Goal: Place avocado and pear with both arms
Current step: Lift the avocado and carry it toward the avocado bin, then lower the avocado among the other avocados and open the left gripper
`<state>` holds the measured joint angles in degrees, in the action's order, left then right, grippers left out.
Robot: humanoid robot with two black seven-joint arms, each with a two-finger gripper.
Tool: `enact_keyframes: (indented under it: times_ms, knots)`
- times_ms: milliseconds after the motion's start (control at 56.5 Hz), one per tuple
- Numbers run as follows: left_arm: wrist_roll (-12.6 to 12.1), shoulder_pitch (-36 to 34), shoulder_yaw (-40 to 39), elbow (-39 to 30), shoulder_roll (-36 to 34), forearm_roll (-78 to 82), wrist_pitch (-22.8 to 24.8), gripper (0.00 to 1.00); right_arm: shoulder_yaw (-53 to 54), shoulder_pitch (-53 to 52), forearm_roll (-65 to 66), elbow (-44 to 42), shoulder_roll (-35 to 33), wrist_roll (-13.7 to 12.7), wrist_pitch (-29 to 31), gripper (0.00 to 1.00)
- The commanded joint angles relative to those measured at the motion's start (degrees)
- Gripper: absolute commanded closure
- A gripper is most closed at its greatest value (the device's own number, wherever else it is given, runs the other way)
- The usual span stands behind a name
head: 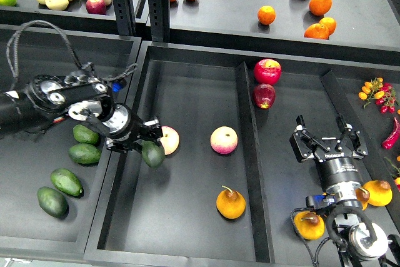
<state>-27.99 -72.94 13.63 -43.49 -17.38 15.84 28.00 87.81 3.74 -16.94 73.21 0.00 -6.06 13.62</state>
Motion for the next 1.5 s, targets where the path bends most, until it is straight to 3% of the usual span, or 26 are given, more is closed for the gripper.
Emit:
enact_keyframes:
  times_ms: [0, 584, 1486]
  knots:
    - [-0.01, 0.08, -0.63, -1.42, -5.2, 0.16, 0.0, 0.67, -0.01, -0.05, 0.07, 0.0, 0.0, 0.0, 0.0, 0.0]
    - [-0.01, 5.52, -0.98, -2.21, -14.17, 2.09, 0.0, 0.66, -0.01, 0.04, -0.02, 0.09, 0.0, 0.08, 0.0, 0.0]
    - [-0.01, 12.82, -3.7, 2.89, -11.18, 6.49, 0.0, 0.63, 0.08, 0.04, -0.02, 0.26, 0.0, 0.17, 0.0, 0.0]
